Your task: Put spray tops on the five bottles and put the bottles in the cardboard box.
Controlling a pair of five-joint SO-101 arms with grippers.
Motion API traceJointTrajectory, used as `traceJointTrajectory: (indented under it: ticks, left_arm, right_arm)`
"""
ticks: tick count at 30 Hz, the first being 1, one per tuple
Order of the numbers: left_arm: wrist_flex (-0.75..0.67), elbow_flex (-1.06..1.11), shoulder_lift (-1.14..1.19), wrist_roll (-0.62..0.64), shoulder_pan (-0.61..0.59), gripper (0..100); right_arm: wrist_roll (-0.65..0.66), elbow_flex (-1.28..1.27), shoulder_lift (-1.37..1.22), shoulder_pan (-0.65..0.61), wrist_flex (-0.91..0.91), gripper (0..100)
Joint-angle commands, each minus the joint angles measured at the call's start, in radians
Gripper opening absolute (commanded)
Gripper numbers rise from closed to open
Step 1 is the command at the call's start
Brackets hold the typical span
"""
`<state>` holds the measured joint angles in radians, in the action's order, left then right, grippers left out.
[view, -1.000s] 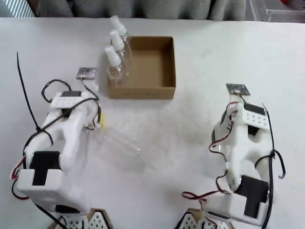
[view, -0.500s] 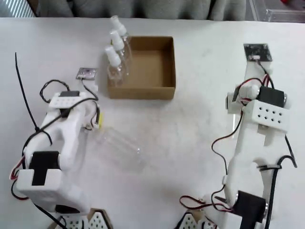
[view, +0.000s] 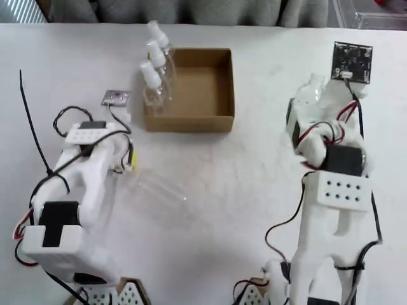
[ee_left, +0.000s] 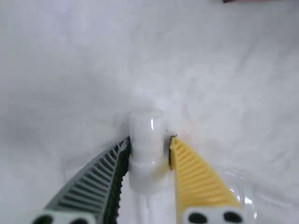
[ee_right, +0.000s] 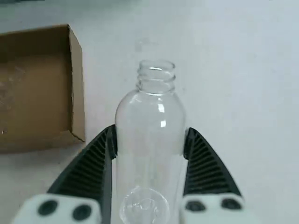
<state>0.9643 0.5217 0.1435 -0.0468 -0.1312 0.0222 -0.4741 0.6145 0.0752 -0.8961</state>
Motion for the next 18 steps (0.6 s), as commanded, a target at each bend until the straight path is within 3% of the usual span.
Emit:
traceJointTrajectory:
  ticks: [1, 5, 11, 14, 18]
  left_arm:
    - [0.015, -0.043, -0.012, -0.014, -0.031, 8]
    - [0.015, -0.043, -0.013, -0.014, -0.054, 8]
    - [0.015, -0.034, -0.035, -0.014, -0.054, 8]
    - [-0.020, 0.038, -0.117, -0.014, -0.054, 8]
    - [-0.063, 0.124, -0.278, -0.008, -0.054, 8]
  right_arm:
    - [-0.011, -0.080, 0.076, -0.058, 0.234, 1.5]
    - [-0.017, -0.242, 0.156, -0.101, 0.443, 1.5]
    - [-0.071, -0.436, 0.335, -0.136, 0.587, 1.5]
    - [-0.160, -0.525, 0.407, -0.174, 0.651, 1.5]
    - [-0.167, -0.631, 0.479, -0.246, 0.739, 1.5]
